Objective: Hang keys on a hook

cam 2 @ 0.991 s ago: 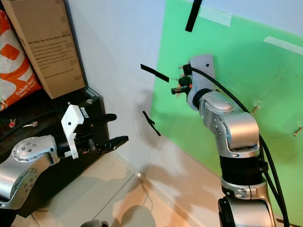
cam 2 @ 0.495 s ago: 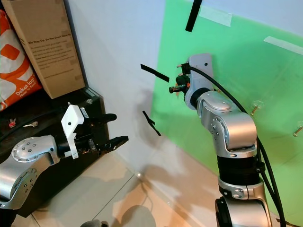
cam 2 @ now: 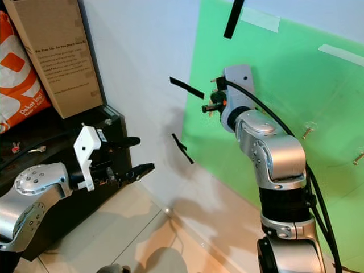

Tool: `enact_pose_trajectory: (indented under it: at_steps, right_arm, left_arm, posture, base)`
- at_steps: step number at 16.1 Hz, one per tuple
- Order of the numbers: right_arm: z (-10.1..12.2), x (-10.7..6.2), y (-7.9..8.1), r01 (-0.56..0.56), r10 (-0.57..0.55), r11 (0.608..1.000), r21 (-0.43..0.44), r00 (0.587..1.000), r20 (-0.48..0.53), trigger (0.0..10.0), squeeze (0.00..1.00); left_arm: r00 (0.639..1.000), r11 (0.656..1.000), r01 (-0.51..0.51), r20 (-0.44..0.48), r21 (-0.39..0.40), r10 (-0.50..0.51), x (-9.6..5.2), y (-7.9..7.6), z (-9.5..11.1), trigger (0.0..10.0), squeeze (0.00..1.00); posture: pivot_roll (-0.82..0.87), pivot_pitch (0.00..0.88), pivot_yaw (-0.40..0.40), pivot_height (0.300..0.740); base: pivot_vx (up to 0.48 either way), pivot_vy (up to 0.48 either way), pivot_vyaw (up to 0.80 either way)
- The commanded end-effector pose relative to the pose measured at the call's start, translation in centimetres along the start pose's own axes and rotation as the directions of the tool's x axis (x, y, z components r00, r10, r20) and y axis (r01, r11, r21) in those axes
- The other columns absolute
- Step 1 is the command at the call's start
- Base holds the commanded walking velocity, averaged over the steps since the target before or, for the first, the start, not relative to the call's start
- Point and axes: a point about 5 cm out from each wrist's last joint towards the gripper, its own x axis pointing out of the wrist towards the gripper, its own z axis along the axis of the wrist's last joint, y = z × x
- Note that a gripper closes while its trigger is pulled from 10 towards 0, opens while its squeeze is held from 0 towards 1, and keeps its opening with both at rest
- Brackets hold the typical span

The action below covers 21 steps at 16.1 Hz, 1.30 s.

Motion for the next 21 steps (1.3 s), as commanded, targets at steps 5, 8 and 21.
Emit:
enact_pose_trajectory:
  at_steps: [5, 8, 21]
  right_arm:
    - [-0.7, -0.2, -2.2, 0.105, -0.105, 0.994, 0.015, 0.994, -0.033, 10.0, 0.0]
    - [-1.1, -0.3, -2.4, 0.113, -0.111, 0.993, 0.033, 0.993, -0.048, 10.0, 0.0]
    - [-1.7, -0.8, -0.5, 0.039, -0.037, 0.999, 0.038, 0.998, -0.057, 10.0, 0.0]
  left_arm:
    - [1.0, 1.0, 0.007, 0.009, 0.014, -0.007, 0.4, 0.1, 0.5, 10.0, 0.0]
    - [1.0, 1.0, 0.009, 0.007, 0.015, -0.009, 0.5, 0.1, 0.4, 10.0, 0.0]
    - [1.0, 1.0, 0.017, 0.024, -0.015, -0.017, 0.8, -0.4, 0.1, 10.0, 0.0]
  posture:
    - [0.02, 0.0, -0.062, 0.74]
    - [0.02, 0.0, -0.062, 0.74]
    - [-0.02, 0.0, -0.045, 0.74]
  base:
    - [0.0, 0.0, 0.0]
    - [0.0, 0.0, 0.0]
    - [0.0, 0.0, 0.0]
